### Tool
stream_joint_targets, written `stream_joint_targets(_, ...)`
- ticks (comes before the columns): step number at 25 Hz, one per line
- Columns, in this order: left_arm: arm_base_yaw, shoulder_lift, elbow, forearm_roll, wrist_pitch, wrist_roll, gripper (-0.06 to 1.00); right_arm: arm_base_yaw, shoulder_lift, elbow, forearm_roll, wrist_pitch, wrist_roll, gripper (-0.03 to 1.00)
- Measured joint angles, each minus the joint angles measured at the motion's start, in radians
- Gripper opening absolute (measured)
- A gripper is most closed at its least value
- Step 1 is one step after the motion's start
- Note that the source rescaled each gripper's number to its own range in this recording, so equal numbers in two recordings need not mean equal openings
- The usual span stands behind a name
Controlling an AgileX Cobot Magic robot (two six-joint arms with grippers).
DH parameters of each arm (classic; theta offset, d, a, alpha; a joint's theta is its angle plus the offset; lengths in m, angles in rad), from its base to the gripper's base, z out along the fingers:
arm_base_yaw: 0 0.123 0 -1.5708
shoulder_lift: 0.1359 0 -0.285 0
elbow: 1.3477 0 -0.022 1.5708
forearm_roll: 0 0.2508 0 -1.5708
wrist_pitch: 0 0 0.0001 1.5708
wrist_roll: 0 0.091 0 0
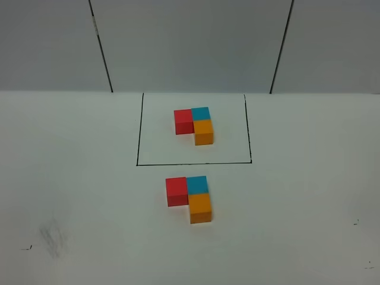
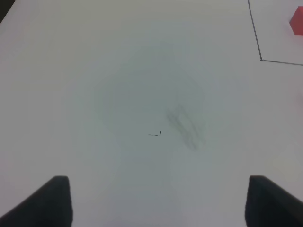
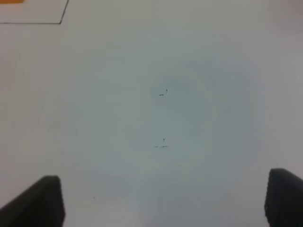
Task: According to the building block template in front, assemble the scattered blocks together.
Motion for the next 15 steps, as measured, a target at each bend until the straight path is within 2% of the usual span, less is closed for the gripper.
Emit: stream_joint_targets(15, 0.0, 0.0, 0.0, 0.0, 0.0, 0.0, 0.94, 0.0, -0.022, 0.001, -0.004, -0.011, 0.0, 0.75)
